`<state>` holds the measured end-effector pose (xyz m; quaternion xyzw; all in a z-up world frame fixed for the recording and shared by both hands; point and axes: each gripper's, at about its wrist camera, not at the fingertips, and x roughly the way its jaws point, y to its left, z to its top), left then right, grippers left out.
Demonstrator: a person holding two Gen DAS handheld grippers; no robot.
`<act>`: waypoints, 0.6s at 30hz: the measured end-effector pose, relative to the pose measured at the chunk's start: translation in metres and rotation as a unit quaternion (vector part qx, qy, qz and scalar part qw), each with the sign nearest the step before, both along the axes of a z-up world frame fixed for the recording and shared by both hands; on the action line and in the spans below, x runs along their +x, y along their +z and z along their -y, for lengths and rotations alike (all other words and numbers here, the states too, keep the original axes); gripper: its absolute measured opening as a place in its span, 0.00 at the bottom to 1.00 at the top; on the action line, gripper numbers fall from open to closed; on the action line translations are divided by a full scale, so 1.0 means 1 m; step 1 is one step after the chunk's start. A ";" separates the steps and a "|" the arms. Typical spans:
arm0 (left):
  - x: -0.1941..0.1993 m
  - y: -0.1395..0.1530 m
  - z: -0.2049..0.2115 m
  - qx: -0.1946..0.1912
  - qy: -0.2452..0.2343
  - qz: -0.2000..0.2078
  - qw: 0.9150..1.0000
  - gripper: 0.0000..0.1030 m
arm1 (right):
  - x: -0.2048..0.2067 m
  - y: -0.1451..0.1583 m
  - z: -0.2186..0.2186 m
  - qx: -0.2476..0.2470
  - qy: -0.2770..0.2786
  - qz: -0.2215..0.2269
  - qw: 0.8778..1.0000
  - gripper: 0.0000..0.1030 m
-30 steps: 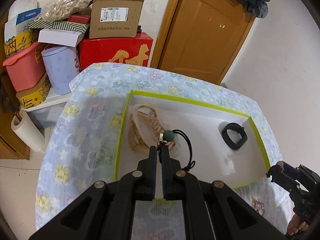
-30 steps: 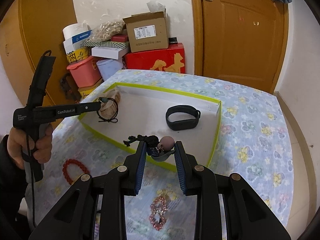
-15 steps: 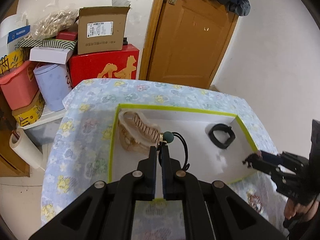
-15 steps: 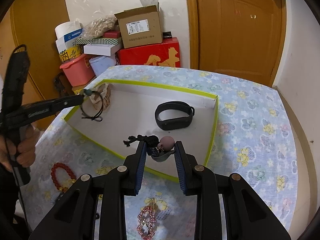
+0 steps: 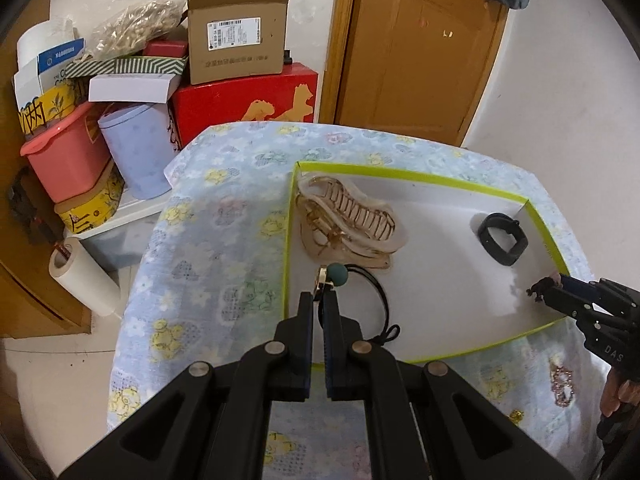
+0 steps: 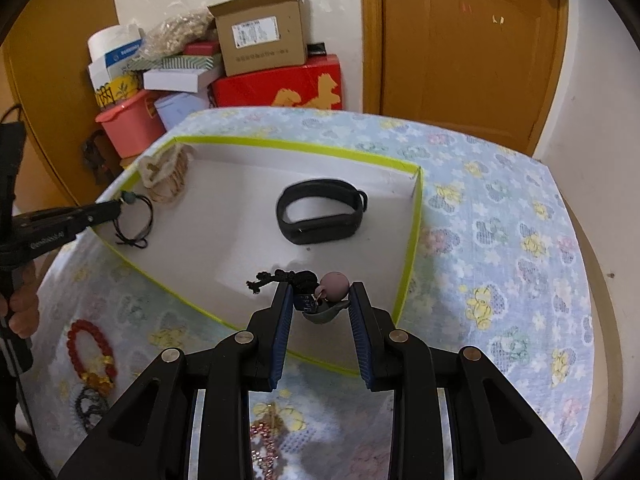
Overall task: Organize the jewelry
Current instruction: 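Carry the hair tie and hair clip into the green tray and release both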
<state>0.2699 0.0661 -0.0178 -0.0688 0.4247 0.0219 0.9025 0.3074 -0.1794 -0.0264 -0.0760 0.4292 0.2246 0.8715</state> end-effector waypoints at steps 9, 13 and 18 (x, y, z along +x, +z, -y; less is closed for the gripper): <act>0.003 -0.004 0.004 0.007 -0.001 -0.003 1.000 0.05 | 0.001 0.001 -0.001 -0.004 -0.004 -0.009 1.000 0.30; 0.002 -0.004 0.006 0.013 -0.001 -0.004 1.000 0.06 | -0.001 0.003 0.001 0.000 -0.006 -0.009 1.000 0.35; 0.001 -0.003 0.007 0.017 -0.001 -0.006 1.000 0.08 | -0.008 0.010 0.002 0.005 -0.004 -0.001 1.000 0.44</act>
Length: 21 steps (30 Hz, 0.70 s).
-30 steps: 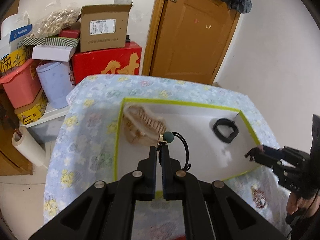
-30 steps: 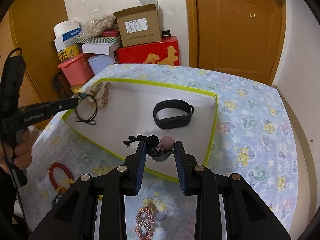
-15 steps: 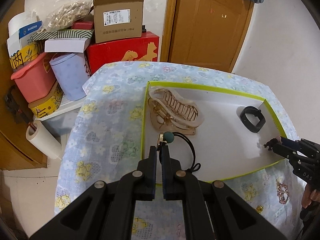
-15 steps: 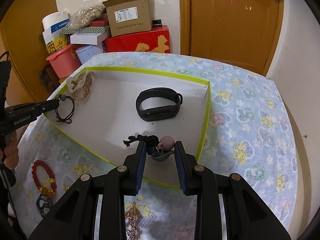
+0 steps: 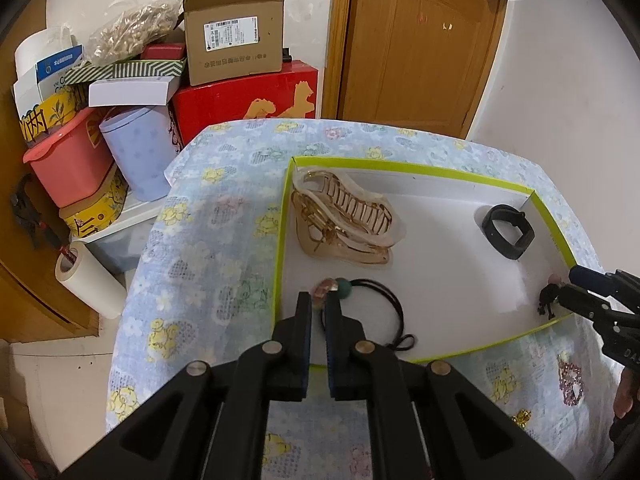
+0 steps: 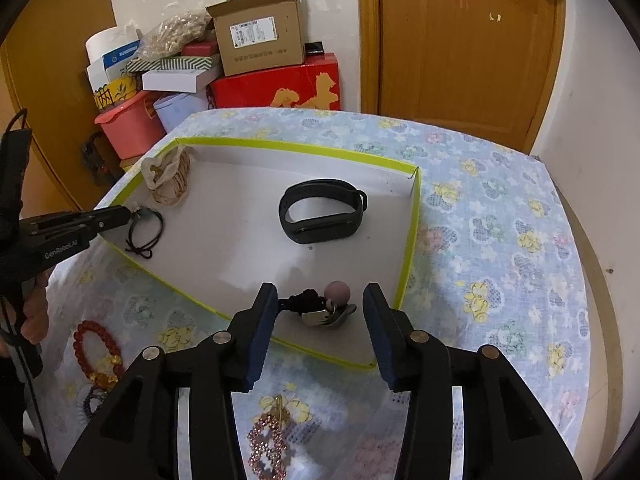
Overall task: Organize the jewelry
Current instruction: 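Carry the hair tie and hair clip into the green tray and release both, then withdraw both grippers from the tray toward the remaining jewelry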
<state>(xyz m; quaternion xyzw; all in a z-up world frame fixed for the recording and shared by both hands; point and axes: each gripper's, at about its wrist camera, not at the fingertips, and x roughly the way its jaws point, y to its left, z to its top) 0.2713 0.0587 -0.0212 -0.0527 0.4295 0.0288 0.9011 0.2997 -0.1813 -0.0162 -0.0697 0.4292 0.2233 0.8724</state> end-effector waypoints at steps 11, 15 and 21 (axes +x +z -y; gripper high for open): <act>-0.037 0.019 0.003 -0.003 0.000 0.023 1.000 0.23 | -0.044 0.022 0.016 0.026 -0.005 0.024 0.999 0.44; -0.067 0.026 0.008 -0.007 -0.006 0.034 0.999 0.23 | -0.070 0.025 0.022 0.038 -0.003 0.027 0.999 0.44; -0.109 0.029 0.017 -0.012 -0.015 0.038 0.999 0.23 | -0.111 0.025 0.029 0.046 -0.001 0.027 0.999 0.44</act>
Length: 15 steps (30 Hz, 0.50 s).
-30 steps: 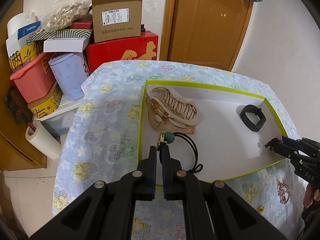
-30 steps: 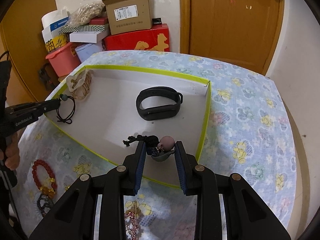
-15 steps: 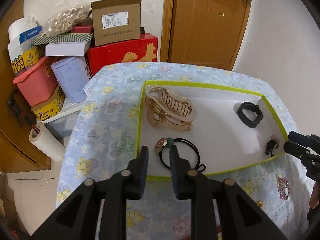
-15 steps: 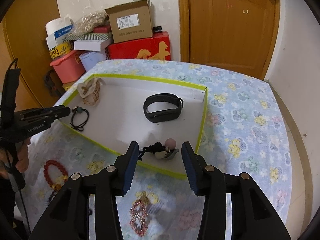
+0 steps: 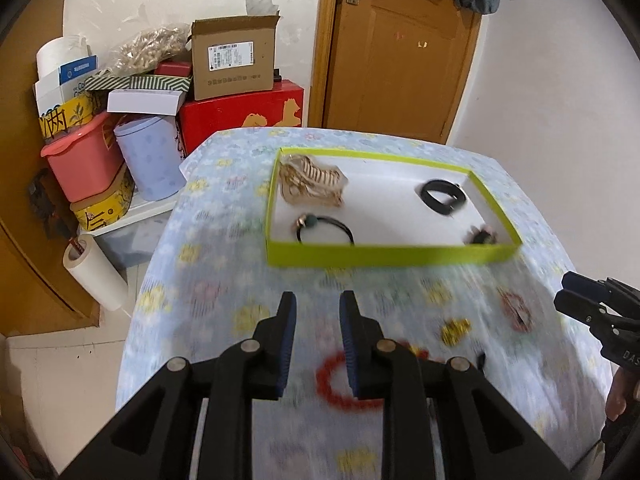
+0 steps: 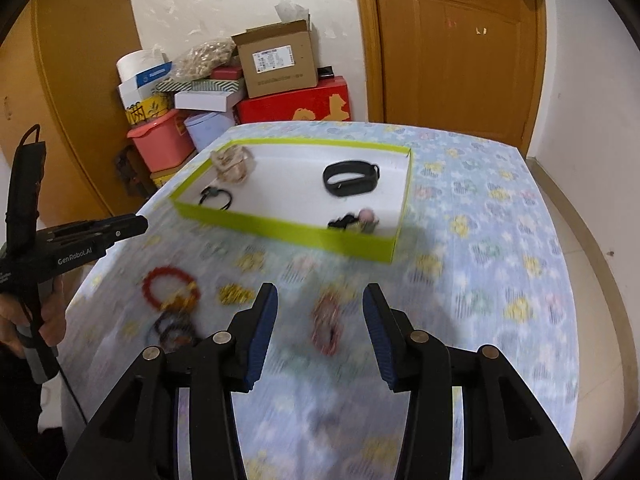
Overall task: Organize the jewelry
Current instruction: 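Withdraw both grippers from the tray toward the remaining jewelry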
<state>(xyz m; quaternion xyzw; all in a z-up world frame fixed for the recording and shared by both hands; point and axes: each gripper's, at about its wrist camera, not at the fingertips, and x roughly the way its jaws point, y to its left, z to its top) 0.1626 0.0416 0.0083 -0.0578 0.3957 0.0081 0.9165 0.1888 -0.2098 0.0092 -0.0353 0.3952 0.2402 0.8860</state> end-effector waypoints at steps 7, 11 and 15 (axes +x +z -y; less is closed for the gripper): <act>-0.042 0.003 0.009 -0.008 -0.007 0.007 1.000 0.23 | -0.041 0.001 0.006 0.011 0.009 -0.006 1.000 0.44; -0.062 0.002 0.017 -0.014 -0.018 0.006 1.000 0.23 | -0.060 0.000 0.012 0.019 0.010 -0.011 1.000 0.44; -0.078 0.000 0.025 -0.019 -0.029 0.004 0.999 0.23 | -0.075 0.000 0.017 0.022 0.010 -0.016 1.000 0.44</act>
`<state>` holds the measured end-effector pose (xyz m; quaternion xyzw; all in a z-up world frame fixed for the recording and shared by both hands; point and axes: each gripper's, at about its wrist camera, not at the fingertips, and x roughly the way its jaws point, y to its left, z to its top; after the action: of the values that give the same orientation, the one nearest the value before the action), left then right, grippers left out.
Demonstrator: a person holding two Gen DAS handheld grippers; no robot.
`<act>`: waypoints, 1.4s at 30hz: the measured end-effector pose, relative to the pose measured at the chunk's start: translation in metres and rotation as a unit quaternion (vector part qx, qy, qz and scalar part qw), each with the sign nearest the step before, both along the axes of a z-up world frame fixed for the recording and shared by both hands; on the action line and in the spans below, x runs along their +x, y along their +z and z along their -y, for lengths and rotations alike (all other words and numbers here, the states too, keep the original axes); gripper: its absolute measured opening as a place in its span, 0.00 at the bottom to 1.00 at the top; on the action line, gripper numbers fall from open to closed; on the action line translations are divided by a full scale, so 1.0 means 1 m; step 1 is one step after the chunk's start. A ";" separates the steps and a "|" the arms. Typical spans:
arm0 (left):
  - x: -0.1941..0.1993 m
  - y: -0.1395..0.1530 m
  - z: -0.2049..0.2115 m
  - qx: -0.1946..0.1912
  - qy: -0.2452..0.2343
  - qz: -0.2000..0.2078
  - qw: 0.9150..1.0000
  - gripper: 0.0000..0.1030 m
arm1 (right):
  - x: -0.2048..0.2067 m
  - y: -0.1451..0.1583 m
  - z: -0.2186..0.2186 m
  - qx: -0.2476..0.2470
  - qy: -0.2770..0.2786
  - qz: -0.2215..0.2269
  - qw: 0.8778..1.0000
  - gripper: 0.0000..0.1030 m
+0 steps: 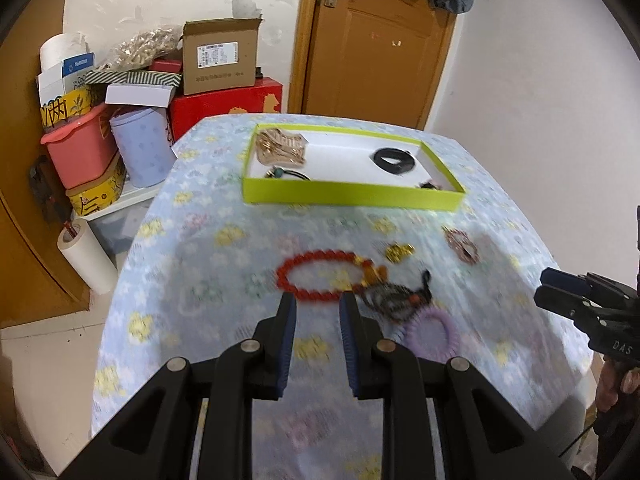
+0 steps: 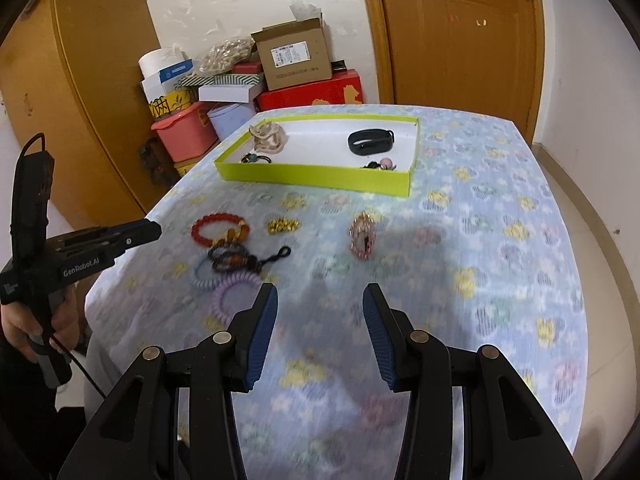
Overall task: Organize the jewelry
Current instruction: 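Withdraw both grippers from the tray toward the remaining jewelry, then grasp the red bead bracelet with the left gripper while the right grasps the sparkly pink bracelet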
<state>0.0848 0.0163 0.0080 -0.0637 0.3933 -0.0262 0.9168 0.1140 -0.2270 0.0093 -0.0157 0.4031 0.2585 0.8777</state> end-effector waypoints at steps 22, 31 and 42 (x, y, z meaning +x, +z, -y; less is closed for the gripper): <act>0.009 -0.005 0.012 -0.004 -0.024 -0.009 1.000 0.23 | -0.003 -0.011 0.000 0.006 0.000 -0.019 1.000 0.44; 0.049 -0.014 0.032 -0.014 -0.068 -0.026 0.997 0.28 | 0.007 -0.018 0.000 0.004 -0.004 -0.030 1.000 0.44; 0.090 -0.040 0.042 -0.032 -0.056 -0.080 0.995 0.30 | 0.019 -0.028 -0.001 0.005 -0.007 -0.044 0.999 0.44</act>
<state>0.1746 -0.0253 -0.0315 -0.0728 0.4673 -0.0850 0.8770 0.1332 -0.2264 -0.0190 0.0026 0.4402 0.2548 0.8610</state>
